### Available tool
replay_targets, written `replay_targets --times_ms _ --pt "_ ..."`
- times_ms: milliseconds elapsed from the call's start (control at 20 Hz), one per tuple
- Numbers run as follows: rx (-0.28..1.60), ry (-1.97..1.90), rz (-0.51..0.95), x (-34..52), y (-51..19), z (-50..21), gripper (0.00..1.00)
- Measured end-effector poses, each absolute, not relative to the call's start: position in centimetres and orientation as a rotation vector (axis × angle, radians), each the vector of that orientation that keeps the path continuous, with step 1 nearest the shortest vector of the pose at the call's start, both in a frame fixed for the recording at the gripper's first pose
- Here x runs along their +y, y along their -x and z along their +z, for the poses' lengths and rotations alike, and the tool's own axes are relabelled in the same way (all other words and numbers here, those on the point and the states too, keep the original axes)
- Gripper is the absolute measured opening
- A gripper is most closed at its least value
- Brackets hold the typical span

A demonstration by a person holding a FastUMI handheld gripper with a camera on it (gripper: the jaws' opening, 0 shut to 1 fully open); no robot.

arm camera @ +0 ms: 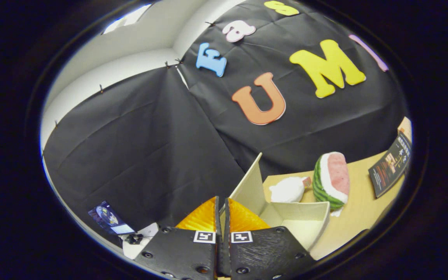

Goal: Open the storage box then place both shoes into the box .Put the left shoe in first, then the right shoe, with the right side of both shoes facing outward in a uniform manner.

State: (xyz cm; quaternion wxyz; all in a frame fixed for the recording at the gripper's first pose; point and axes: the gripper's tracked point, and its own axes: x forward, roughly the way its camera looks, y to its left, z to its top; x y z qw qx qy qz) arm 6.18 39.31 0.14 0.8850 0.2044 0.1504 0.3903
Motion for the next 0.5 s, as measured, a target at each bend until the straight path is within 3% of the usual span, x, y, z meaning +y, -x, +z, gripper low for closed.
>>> replay_targets --times_ms 200,500 --pt "0.310 -0.357 0.824 44.4 -5.8 0.3 0.03" --pt "0.322 -0.299 0.847 49.0 -4.7 -0.5 0.34"
